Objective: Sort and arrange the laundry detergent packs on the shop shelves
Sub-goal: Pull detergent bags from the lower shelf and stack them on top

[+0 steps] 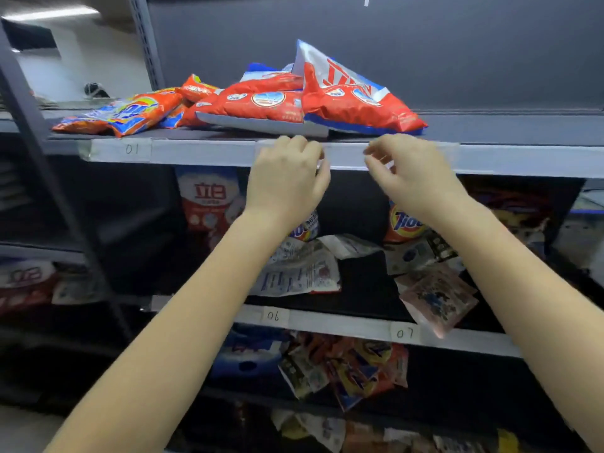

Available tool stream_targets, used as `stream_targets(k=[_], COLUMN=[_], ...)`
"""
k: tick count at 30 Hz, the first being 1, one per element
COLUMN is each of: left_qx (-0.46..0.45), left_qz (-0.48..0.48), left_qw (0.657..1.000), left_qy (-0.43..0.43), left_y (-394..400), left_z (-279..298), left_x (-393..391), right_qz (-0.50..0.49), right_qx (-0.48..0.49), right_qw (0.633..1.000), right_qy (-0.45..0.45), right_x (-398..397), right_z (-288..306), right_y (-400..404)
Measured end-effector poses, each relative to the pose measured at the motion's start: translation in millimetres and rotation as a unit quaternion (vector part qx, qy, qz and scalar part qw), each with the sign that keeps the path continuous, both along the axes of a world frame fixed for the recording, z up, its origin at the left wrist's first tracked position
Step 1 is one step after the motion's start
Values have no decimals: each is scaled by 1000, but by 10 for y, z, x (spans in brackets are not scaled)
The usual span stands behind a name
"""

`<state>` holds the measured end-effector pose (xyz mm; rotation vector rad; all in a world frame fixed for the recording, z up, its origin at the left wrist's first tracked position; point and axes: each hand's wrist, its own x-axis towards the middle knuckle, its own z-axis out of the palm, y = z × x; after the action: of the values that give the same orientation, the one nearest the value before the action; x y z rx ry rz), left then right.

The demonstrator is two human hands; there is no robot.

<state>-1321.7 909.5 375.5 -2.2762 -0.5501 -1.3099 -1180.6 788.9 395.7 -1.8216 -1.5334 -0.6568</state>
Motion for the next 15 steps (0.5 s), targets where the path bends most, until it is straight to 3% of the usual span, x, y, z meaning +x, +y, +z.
stream_targets(k=[6,10,15], left_qx=[-124,-267,-394], left_qz=[27,65,77], left_qw=[981,931,876], left_qy=[145,240,269], left_y=[34,340,871], left_z=[-1037,-1539,-1882], left_x=[-160,-190,-242], right_qz=[-10,-35,-59], right_qx=[-149,-288,-358], right_qw=[987,953,927], right_qy=[61,92,96], right_x=[-108,-44,46], right_z=[-1038,-1686,-2182], right_y=[19,137,552])
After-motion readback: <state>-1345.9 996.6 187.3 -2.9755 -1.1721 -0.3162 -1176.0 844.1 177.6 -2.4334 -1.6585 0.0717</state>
